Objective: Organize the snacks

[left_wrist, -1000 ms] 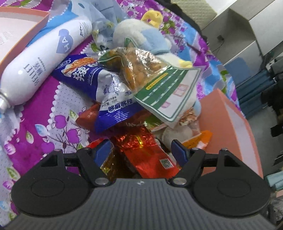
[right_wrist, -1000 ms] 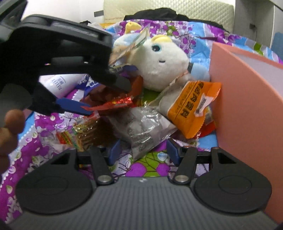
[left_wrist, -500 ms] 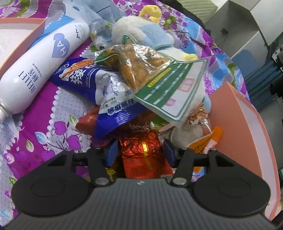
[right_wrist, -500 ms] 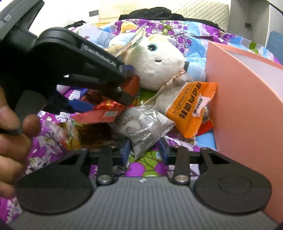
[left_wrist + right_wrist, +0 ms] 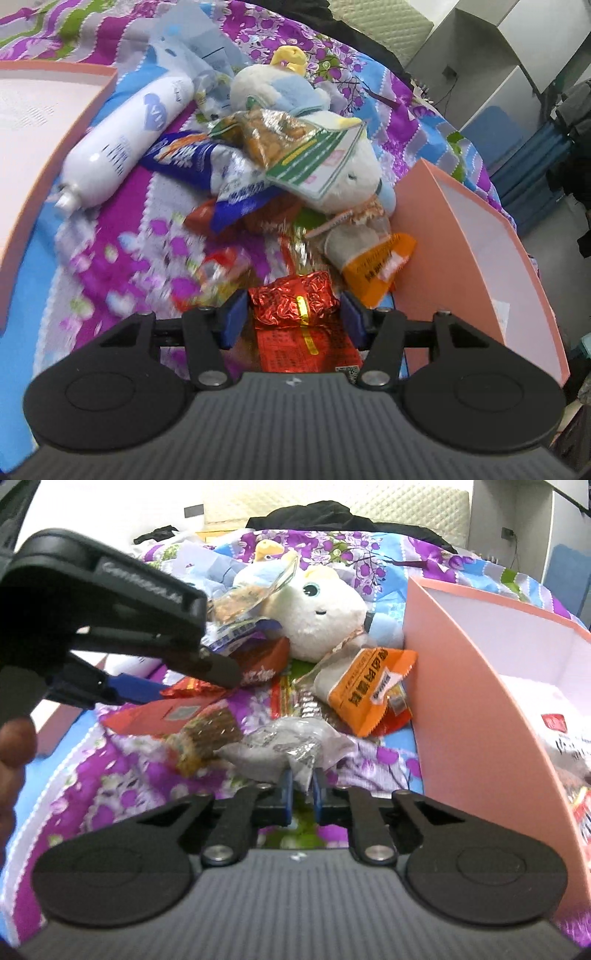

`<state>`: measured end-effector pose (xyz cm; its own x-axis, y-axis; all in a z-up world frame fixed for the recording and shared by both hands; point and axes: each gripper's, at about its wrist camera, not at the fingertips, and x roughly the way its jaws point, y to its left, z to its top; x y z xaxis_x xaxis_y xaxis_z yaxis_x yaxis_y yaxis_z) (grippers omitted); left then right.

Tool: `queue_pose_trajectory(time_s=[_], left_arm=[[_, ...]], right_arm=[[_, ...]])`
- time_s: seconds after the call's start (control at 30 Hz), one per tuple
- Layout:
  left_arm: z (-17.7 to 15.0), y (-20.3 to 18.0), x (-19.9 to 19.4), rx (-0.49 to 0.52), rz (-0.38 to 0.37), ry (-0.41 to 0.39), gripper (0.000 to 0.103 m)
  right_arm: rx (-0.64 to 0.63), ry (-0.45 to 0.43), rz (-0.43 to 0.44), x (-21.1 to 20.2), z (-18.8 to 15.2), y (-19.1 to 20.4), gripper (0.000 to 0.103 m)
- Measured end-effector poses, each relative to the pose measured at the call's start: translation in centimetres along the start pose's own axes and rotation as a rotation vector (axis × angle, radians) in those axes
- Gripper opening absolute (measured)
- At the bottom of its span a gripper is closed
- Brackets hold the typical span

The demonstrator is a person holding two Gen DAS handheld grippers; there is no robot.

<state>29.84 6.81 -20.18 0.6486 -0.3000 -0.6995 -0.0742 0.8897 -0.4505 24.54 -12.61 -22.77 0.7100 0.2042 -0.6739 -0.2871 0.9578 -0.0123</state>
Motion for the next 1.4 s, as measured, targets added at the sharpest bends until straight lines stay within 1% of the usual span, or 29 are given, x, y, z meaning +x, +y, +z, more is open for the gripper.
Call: queue_pose_trajectory(time_s=[0.1,0.23,0.33,0.47,0.57,0.73,0.8,0.87,0.9,0.93,0.97,1.0,1.03,1.07,1.2,1.3,1.4], left_arm=[[-1.5,0.6,-1.9,-0.008,0.012,-0.003,0.06],[-3.6,1.4,-4.4,0.008,0.041,-0.006,0.06],[-5.5,2.2,-6.3,0.034,0.088,-0.006,0.06],[-7.9,3.8,-8.5,0.033,0.12,-0.011,0.06],[-9.3,4.8,-9.3,0.03,0.099,0.001,0.06],[-11.3,5.4,-8.7,0.067,0.118,0.035,0.061],[-11.8,5.8,-8.7,0.064,0.125,0.033,0.061],[-12.2,6.2,-8.8,0.06,0.103,0.027,0.062],[-12.3,6.5,-8.8,0.051,0.091,0.031,0.064],[-12.5,6.8,-8.8,0.037,0.07,0.033,0.067],[-12.6,7.0,-8.9,0.026,0.052,0.031,0.068],[-12.7,7.2,-9.1,0.017,0.037,0.028,0.071],[-12.7,7.4,-9.3,0.002,0.028,0.023,0.072],[-12.8,7.5,-9.5,-0.01,0.021,0.016,0.072],[-12.8,8.0,-9.8,-0.042,-0.025,0.019,0.072],[-12.6,8.2,-10.0,-0.043,-0.025,0.016,0.072],[-12.4,8.5,-9.8,-0.044,-0.022,0.025,0.071]], right_arm=[[-0.016,0.006,0.008,-1.8,-0.6,0.4,0.014],[-0.03,0.016,0.022,-4.0,-1.4,1.0,0.014],[-0.039,0.024,0.041,-5.6,-2.1,1.6,0.014],[-0.057,0.058,0.081,-7.4,-3.7,2.7,0.014],[-0.074,0.091,0.102,-8.2,-4.7,3.6,0.013],[-0.078,0.154,0.108,-9.1,-6.1,4.4,0.013],[-0.061,0.171,0.12,-9.3,-6.3,4.3,0.015],[-0.044,0.181,0.126,-9.4,-6.5,4.1,0.016],[-0.035,0.189,0.125,-9.4,-6.5,4.1,0.017],[-0.027,0.193,0.121,-9.4,-6.6,4.0,0.022],[-0.018,0.195,0.118,-9.4,-6.6,4.0,0.04],[-0.004,0.192,0.114,-9.5,-6.6,3.9,0.052],[0.013,0.182,0.107,-9.5,-6.5,3.9,0.075],[0.035,0.166,0.096,-9.7,-6.4,3.8,0.083],[0.117,0.156,0.071,-9.1,-5.8,3.6,0.083],[0.181,0.147,0.074,-8.5,-5.5,3.8,0.083],[0.207,0.133,0.059,-7.7,-5.2,4.3,0.083]])
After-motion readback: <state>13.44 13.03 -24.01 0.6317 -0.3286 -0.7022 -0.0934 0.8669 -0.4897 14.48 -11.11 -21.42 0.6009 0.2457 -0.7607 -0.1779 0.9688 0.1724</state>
